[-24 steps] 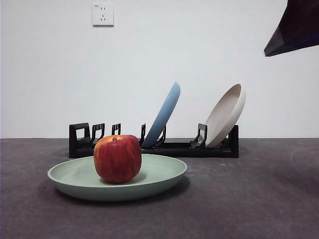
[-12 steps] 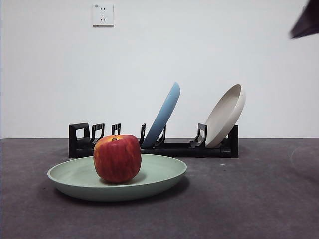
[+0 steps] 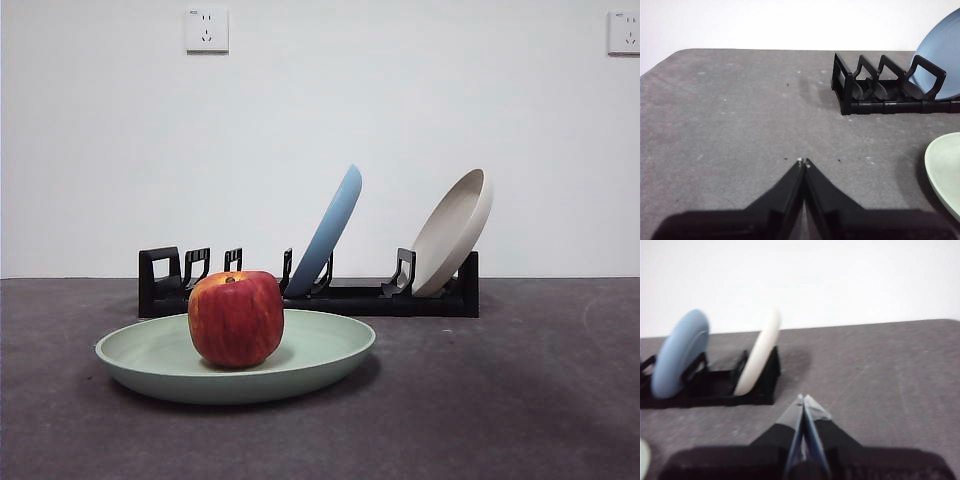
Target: Take the green plate from the plate rack,put the plate on the table,take the apple from the table,put the apple in the plate
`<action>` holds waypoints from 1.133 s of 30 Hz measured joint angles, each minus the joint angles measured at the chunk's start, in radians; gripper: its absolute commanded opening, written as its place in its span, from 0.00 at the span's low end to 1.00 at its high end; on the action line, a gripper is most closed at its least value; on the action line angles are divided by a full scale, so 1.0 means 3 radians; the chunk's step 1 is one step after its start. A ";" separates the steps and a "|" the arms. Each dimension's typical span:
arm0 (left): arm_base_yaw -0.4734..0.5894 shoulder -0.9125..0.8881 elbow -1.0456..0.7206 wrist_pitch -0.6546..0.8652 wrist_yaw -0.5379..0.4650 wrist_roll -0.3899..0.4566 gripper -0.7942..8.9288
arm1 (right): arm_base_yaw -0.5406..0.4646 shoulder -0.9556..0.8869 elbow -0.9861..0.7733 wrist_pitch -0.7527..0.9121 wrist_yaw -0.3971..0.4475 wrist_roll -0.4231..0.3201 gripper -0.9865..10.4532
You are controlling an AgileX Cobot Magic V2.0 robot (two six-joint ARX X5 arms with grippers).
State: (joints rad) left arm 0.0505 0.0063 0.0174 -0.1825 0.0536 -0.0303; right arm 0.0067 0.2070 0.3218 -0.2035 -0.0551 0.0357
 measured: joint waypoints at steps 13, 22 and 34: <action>0.0000 0.0000 0.0000 0.0000 0.0000 0.0000 0.08 | -0.0067 -0.0632 -0.0999 0.0315 -0.0079 0.0022 0.07; 0.0000 0.0000 0.0000 0.0000 0.0000 0.0000 0.08 | -0.0066 -0.0673 -0.1022 0.0128 -0.0079 0.0047 0.07; 0.0000 0.0000 0.0000 0.0000 0.0000 0.0000 0.08 | -0.0066 -0.0673 -0.1022 0.0127 -0.0053 0.0285 0.07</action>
State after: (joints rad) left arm 0.0505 0.0063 0.0174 -0.1825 0.0536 -0.0303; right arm -0.0132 0.0051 0.0151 -0.1654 -0.0711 0.1211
